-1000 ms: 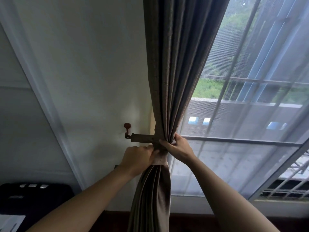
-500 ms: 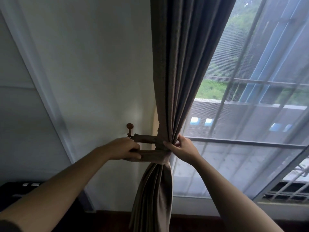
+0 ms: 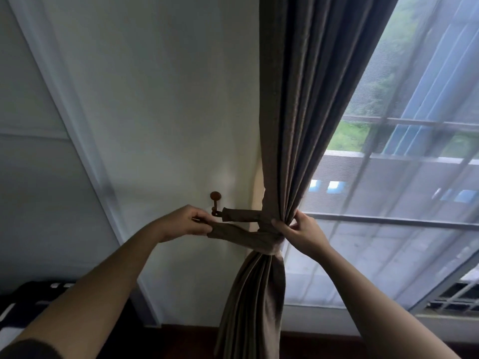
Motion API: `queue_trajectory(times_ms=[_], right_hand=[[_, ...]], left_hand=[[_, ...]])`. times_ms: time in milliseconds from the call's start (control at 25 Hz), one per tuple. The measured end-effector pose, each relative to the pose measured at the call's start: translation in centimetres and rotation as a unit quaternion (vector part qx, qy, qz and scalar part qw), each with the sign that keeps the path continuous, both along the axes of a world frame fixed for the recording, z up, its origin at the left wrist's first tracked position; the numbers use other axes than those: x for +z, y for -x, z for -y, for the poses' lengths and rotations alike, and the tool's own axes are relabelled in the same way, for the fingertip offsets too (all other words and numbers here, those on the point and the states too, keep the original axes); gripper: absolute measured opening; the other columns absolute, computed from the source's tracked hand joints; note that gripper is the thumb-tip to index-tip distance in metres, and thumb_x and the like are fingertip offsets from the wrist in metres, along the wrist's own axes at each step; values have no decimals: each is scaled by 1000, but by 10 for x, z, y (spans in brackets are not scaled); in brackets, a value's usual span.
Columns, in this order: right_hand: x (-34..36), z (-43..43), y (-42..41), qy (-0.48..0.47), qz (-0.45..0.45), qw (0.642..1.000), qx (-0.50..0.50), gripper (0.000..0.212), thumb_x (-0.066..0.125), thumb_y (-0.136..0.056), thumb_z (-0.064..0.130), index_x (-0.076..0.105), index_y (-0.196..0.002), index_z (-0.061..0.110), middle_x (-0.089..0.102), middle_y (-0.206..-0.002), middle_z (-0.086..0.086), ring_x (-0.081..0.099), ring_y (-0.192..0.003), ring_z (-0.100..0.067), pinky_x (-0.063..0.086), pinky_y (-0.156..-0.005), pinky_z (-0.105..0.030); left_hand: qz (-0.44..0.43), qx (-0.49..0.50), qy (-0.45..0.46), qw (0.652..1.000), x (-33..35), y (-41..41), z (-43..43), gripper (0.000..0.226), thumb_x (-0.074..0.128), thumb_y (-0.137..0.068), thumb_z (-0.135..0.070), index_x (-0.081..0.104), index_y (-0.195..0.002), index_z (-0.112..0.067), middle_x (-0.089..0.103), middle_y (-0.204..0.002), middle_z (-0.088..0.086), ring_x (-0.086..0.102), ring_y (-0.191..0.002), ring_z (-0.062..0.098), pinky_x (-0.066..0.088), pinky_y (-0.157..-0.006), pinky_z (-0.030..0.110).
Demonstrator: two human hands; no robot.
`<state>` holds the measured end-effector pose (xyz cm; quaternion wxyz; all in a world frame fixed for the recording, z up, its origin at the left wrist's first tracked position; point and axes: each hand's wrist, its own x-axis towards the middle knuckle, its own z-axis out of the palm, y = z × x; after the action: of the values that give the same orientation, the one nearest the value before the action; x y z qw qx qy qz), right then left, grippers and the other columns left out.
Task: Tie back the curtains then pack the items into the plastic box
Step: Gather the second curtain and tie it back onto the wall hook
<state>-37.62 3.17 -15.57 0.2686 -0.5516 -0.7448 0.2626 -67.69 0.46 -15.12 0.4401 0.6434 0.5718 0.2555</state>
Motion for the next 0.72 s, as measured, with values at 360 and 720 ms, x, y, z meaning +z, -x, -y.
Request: queue_trajectory(times_ms=[360, 720], right_hand=[[-5, 2, 23, -19, -17, 997, -71, 27, 61, -82, 48, 57, -100, 29, 66, -103, 1, 65, -91, -21, 53, -77, -38], [-8, 5, 30, -41, -22, 994, -103, 30, 60, -83, 46, 58, -104, 25, 55, -97, 6, 61, -95, -23, 49, -74, -35]], left_hand=[[29, 326, -158, 932, -30, -34, -48, 19, 75, -78, -17, 68, -93, -7, 67, -88, 4, 62, -82, 18, 46, -76, 25], [-9, 335, -173, 926, -48, -36, -47, 23, 68, -85, -19, 73, -100, -2, 74, -95, 12, 66, -91, 20, 42, -79, 20]])
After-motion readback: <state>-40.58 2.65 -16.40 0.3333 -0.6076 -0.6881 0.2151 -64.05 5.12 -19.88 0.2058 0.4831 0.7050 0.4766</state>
